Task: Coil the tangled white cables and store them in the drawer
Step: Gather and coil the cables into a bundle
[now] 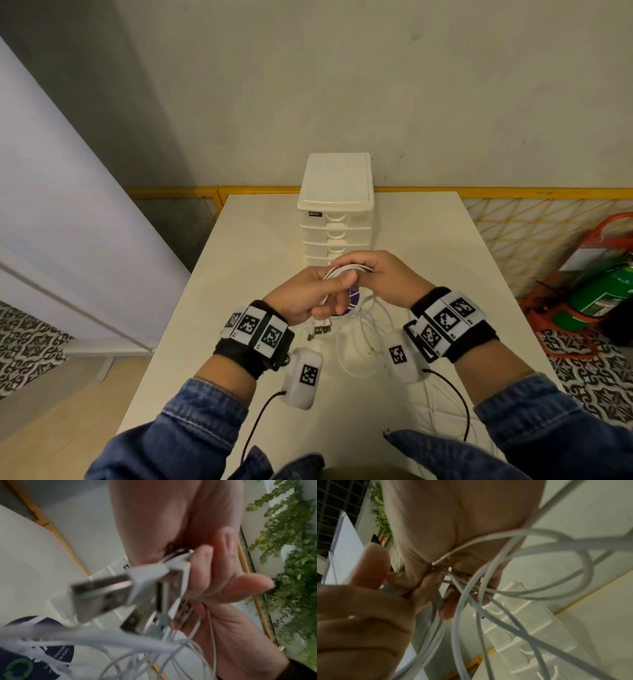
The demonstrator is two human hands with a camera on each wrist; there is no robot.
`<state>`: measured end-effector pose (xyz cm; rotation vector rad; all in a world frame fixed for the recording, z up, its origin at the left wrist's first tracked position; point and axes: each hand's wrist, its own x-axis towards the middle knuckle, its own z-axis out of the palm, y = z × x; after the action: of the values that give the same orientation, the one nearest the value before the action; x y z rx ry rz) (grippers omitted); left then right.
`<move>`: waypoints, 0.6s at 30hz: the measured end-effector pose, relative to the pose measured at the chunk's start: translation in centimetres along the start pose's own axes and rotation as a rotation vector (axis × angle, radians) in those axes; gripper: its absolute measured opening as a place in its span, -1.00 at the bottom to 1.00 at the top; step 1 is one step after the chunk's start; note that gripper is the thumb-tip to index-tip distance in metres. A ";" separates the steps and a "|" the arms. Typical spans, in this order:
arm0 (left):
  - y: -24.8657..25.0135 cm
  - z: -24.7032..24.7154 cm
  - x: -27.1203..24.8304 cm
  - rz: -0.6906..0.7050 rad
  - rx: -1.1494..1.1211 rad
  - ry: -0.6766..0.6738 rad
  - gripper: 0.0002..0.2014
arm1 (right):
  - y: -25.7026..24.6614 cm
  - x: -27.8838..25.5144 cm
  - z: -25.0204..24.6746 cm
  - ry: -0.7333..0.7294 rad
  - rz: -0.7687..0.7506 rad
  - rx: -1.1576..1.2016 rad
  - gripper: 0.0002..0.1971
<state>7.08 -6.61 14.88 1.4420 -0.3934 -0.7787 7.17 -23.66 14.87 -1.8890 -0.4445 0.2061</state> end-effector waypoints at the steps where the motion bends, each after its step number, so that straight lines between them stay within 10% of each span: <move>1: 0.1 -0.1 0.0 -0.034 0.013 -0.017 -0.61 | -0.1 0.0 0.0 -0.009 0.007 0.013 -0.80; 18: -0.3 0.5 0.4 -0.039 -0.215 -0.102 -0.47 | 1.7 -0.4 0.5 0.124 -0.058 -0.007 -0.74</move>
<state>6.95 -7.21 14.56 1.2149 -0.3488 -0.9012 6.98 -23.94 13.08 -1.8813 -0.4150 0.0481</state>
